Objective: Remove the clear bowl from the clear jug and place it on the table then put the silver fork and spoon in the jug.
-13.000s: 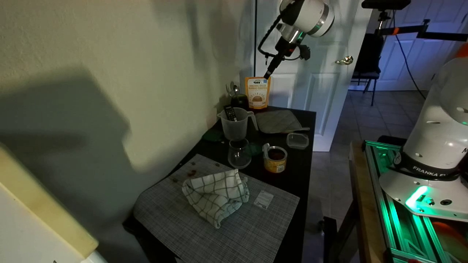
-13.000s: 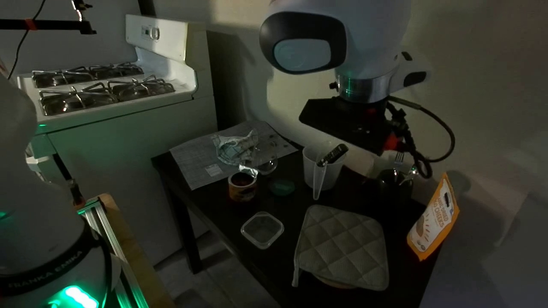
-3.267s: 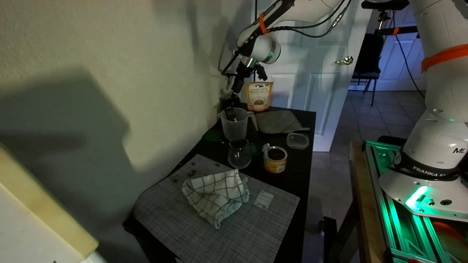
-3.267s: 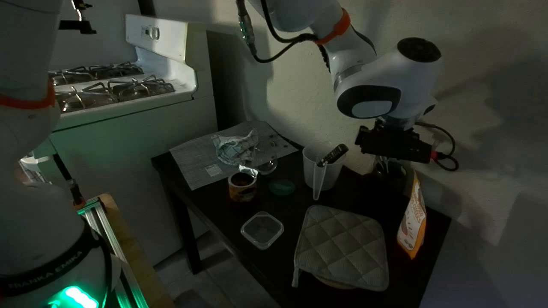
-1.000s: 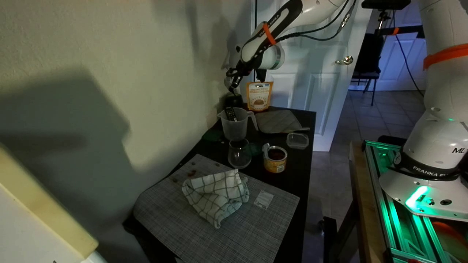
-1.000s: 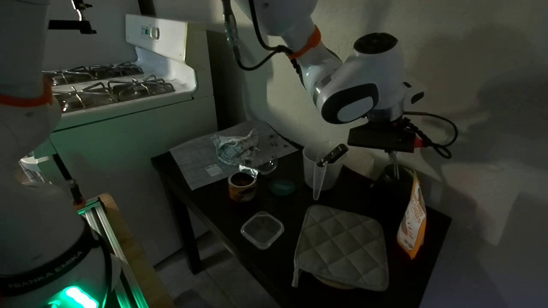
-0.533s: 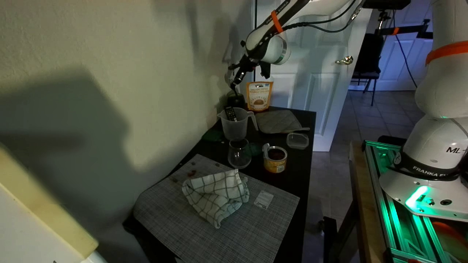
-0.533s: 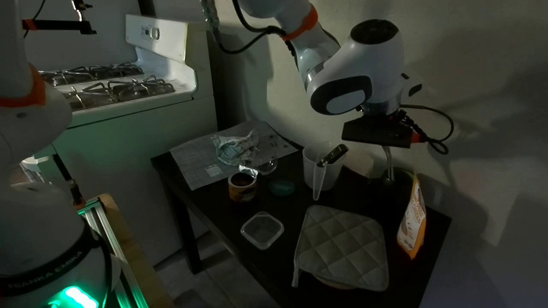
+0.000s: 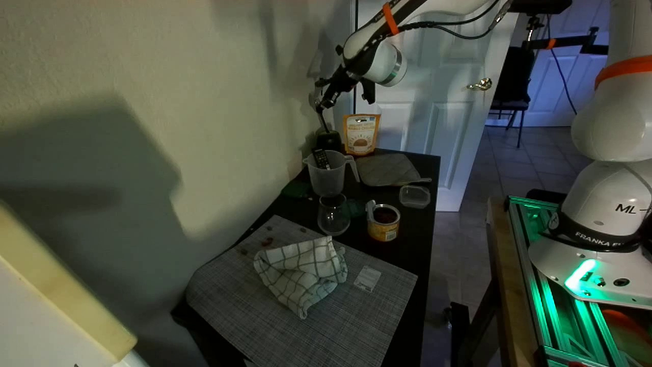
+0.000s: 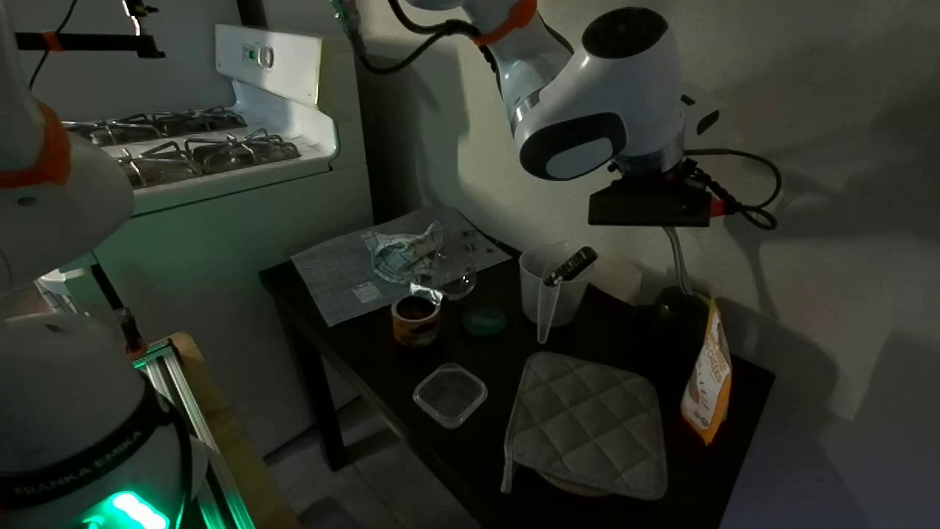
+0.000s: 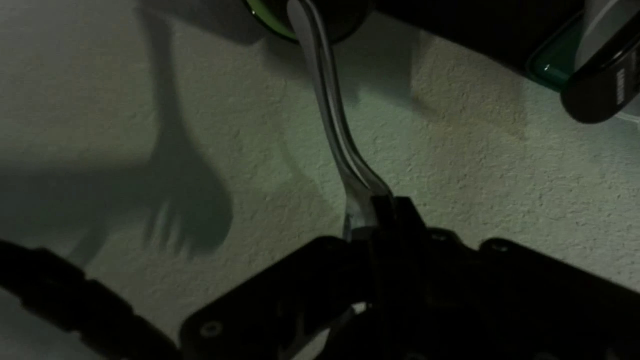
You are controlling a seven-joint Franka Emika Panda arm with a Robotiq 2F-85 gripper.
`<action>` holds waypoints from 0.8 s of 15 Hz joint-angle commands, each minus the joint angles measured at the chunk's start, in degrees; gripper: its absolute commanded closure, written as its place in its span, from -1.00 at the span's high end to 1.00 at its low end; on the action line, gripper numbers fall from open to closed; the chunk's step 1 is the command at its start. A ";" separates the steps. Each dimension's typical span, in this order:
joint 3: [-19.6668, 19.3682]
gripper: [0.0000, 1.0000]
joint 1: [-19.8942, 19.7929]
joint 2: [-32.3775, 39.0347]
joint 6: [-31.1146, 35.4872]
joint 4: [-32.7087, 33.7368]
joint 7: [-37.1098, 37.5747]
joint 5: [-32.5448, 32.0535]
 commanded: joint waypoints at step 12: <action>22.30 -0.97 -17.30 -17.74 3.12 -17.87 -4.52 3.70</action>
